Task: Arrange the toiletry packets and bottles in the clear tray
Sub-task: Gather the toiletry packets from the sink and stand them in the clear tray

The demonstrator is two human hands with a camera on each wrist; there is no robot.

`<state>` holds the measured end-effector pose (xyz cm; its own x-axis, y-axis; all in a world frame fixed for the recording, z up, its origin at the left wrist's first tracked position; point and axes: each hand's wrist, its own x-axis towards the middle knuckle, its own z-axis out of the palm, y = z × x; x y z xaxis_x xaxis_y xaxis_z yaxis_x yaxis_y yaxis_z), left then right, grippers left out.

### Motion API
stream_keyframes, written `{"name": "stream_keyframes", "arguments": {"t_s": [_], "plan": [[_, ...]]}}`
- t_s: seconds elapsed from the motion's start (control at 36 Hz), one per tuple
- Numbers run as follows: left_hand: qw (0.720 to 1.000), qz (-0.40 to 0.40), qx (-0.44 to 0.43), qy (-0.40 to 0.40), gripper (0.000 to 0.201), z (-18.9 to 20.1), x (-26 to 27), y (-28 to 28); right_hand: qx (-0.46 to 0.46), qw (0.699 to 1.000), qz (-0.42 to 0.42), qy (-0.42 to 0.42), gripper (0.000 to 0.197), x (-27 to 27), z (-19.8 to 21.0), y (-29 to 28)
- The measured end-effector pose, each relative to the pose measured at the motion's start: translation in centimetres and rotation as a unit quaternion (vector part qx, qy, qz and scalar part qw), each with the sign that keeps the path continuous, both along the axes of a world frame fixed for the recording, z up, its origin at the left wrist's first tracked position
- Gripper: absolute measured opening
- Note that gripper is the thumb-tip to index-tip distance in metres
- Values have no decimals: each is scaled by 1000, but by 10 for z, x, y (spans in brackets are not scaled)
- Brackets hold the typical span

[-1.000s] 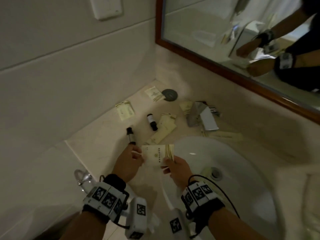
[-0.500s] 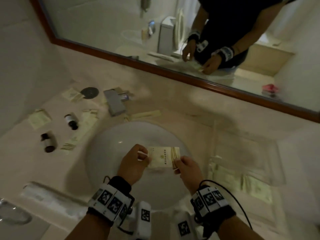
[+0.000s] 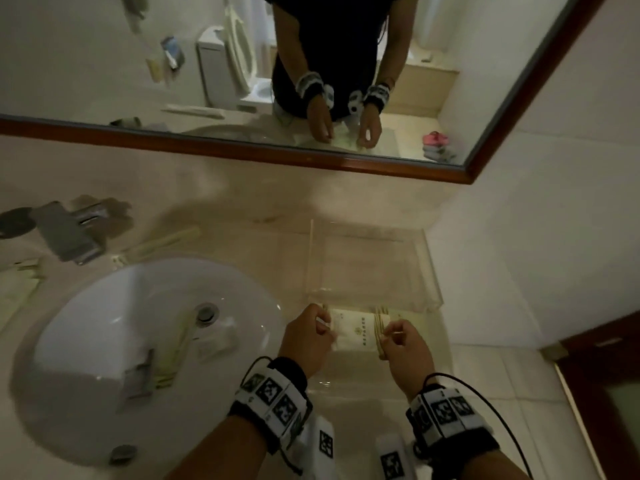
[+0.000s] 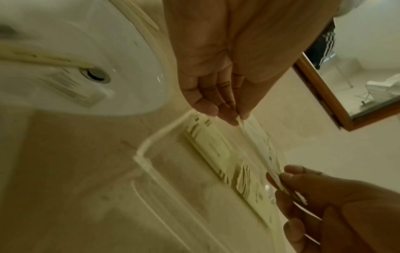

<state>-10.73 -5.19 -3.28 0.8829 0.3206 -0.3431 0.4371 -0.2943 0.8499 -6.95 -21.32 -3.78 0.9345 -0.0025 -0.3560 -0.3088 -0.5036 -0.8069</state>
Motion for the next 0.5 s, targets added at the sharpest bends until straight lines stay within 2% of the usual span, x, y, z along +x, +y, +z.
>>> {"name": "stream_keyframes", "arguments": {"t_s": [0.08,0.22,0.31,0.42,0.5], "plan": [[1000,-16,2,-4,17,-7,16,-22,-28,1000,-10,-2,28,9,-5,-20],[998,-49,24,2,18,-19,37,-45,-61,998,-30,3,24,22,-13,-38],[996,-78,45,8,35,-26,46,-53,-78,996,-40,1,13,27,-14,-42],[995,-82,44,18,19,-29,56,-62,-132,991,-18,-7,32,31,-14,-46],[995,-91,40,18,22,-30,59,-66,-159,987,-3,6,39,32,-17,-46]]}}
